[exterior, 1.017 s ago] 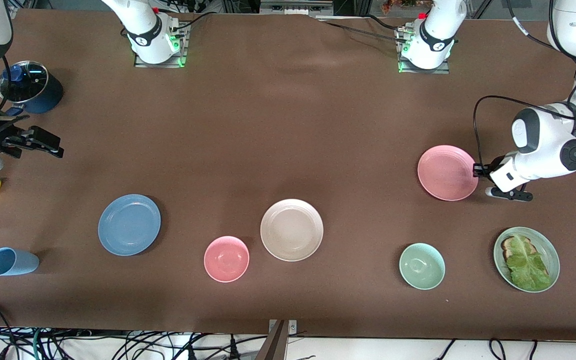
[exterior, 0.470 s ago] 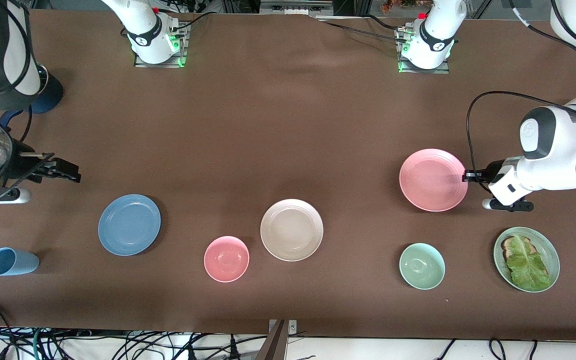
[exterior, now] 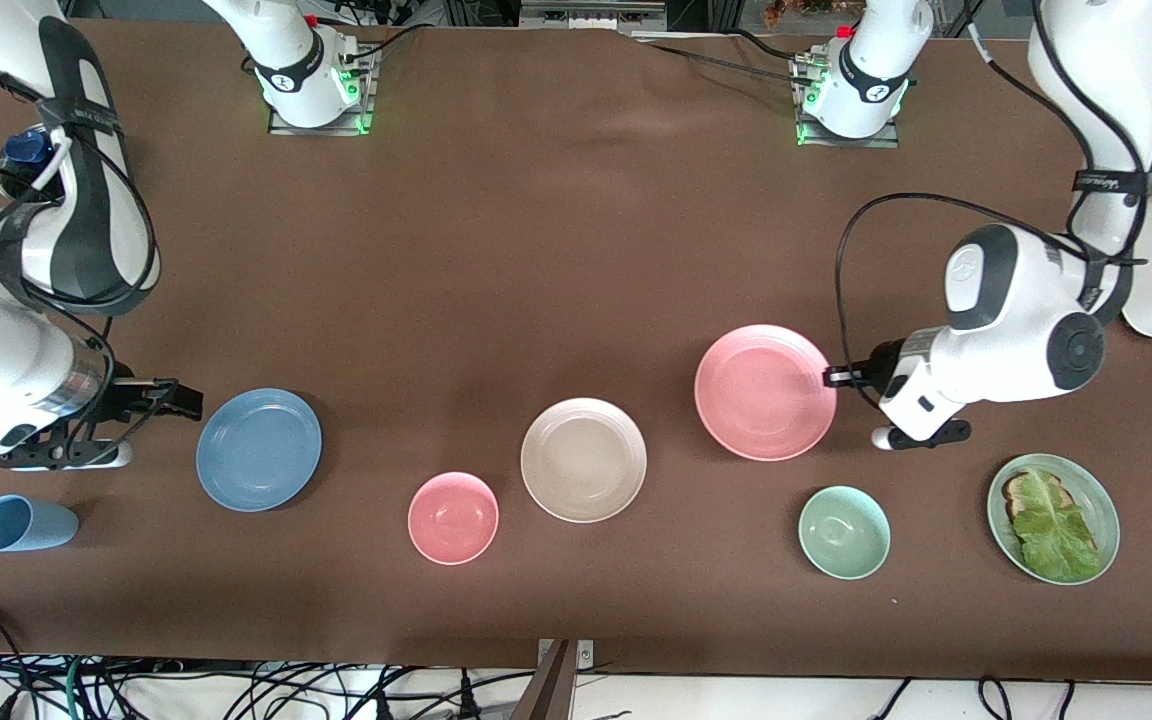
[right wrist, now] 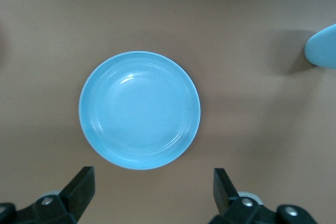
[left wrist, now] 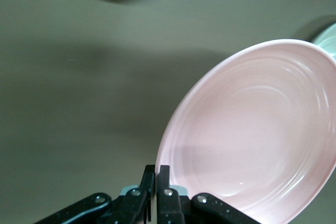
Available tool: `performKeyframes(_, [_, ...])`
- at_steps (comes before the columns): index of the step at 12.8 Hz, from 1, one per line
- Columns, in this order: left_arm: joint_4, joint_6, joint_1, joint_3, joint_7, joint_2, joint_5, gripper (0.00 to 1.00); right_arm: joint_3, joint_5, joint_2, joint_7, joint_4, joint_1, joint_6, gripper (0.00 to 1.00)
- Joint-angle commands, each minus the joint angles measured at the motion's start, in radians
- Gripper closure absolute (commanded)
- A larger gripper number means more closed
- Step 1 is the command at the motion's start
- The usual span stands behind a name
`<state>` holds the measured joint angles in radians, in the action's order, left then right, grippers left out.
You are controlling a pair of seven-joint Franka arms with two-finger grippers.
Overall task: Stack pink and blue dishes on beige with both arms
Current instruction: 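Carry the pink plate onto the beige plate while the right gripper reaches the blue plate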
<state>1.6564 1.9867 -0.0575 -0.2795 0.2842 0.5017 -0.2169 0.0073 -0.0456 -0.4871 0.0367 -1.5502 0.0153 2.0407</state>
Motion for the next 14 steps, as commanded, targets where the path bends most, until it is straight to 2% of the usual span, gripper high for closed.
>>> performKeyframes(1, [-0.168,-0.009,0.100,0.008,0.131,0.127,-0.024,1.00,0.008,-0.011,-0.083,0.008,0.015,0.026,0.074,0.00])
performKeyframes(4, [-0.243,0.067,0.185,0.008,0.231,0.199,-0.024,1.00,0.010,0.024,-0.152,0.063,0.010,0.049,0.144,0.00])
performKeyframes(8, [-0.248,0.300,0.293,0.011,0.384,0.277,-0.019,1.00,0.013,0.033,-0.231,0.113,-0.007,0.092,0.248,0.00])
performKeyframes(12, [-0.254,0.401,0.349,0.016,0.458,0.319,-0.019,1.00,0.016,0.035,-0.246,0.124,-0.054,0.112,0.314,0.01])
performKeyframes(14, [-0.263,0.451,0.386,0.039,0.483,0.348,-0.015,1.00,0.016,0.035,-0.246,0.126,-0.062,0.112,0.317,0.13])
